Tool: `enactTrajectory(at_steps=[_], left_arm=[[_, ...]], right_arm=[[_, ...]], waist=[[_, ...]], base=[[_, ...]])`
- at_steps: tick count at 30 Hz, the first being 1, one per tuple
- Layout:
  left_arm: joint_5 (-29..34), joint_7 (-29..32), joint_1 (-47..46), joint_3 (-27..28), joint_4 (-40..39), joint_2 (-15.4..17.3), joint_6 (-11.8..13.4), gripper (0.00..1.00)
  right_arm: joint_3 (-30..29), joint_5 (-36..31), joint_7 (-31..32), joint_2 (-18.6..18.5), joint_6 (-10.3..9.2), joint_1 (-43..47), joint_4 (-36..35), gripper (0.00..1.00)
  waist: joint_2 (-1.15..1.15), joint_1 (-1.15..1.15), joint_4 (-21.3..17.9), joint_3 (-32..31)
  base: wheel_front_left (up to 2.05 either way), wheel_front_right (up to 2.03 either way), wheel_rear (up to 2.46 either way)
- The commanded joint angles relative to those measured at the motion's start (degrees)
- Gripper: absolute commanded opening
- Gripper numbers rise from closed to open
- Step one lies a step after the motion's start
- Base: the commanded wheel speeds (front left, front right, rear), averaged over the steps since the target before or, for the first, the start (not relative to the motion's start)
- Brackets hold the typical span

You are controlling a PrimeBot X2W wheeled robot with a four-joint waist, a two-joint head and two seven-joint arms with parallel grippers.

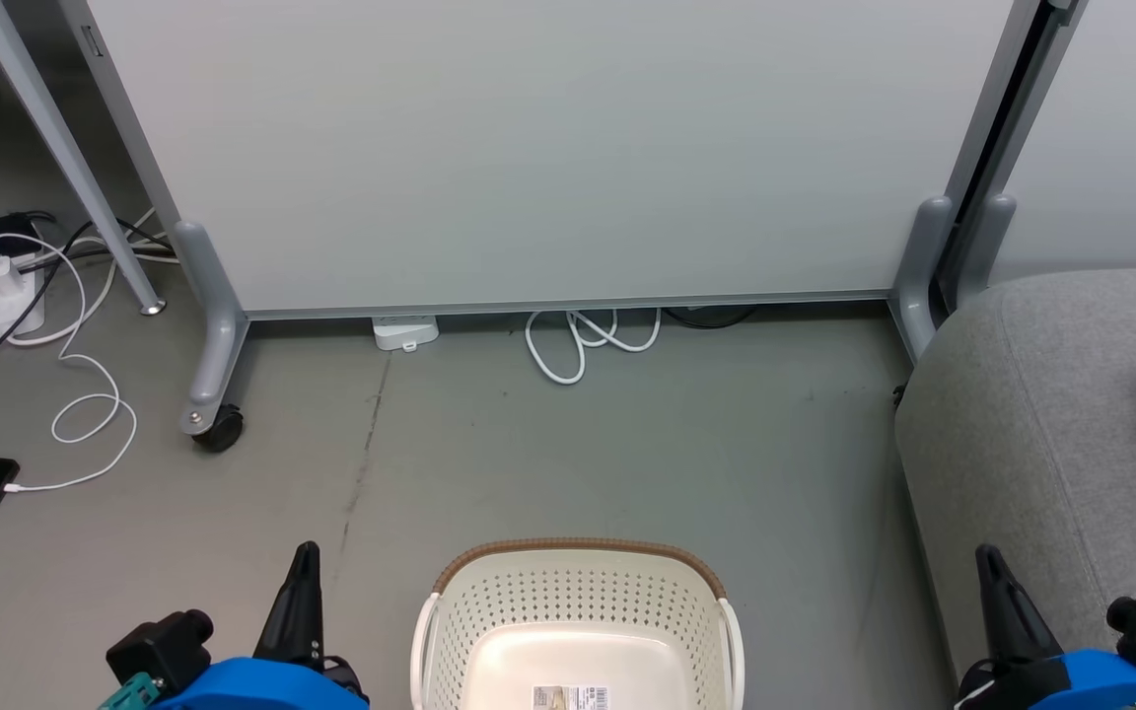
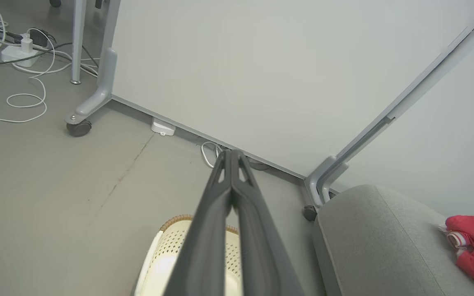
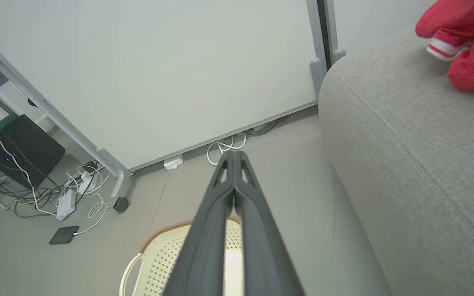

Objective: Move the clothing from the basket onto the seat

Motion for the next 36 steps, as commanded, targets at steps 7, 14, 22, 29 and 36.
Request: enactTrajectory(at_steps=[7,14,22,29,36], left_arm=[[-6.73,1.89,-2.17,1.99,-2.0,-0.12,0.21,0.0],[-11.97,3.39,-2.58,3.3,-2.81,-0.35,0.35,0.0],[-17.52,4.96,-2.94,4.67,-3.64,-0.6,0.48,0.0],[-21.97,6.29,-3.3,5.74,-4.33,-0.83,0.59,0.0],[-26.15,7.46,-3.64,6.8,-4.97,-1.02,0.65,0.0]], right_arm=[[0.17,8.32,1.16,-0.36,0.0,-2.57,-0.89,0.0],[0.27,14.76,2.12,-0.4,0.0,-3.28,-0.82,0.0],[0.36,21.54,3.18,-0.43,0.0,-3.96,-0.72,0.0],[0.43,27.0,4.0,-0.46,0.0,-4.64,-0.63,0.0],[0.49,32.15,4.82,-0.49,0.0,-5.17,-0.55,0.0]], waist=[[0.0,0.0,-0.37,0.09],[0.0,0.0,-0.73,0.18],[0.0,0.0,-1.14,0.28],[0.0,0.0,-1.5,0.37],[0.0,0.0,-1.85,0.46]], base=[[0.0,0.0,0.0],[0.0,0.0,0.0],[0.0,0.0,0.0],[0.0,0.0,0.0],[0.0,0.0,0.0]])
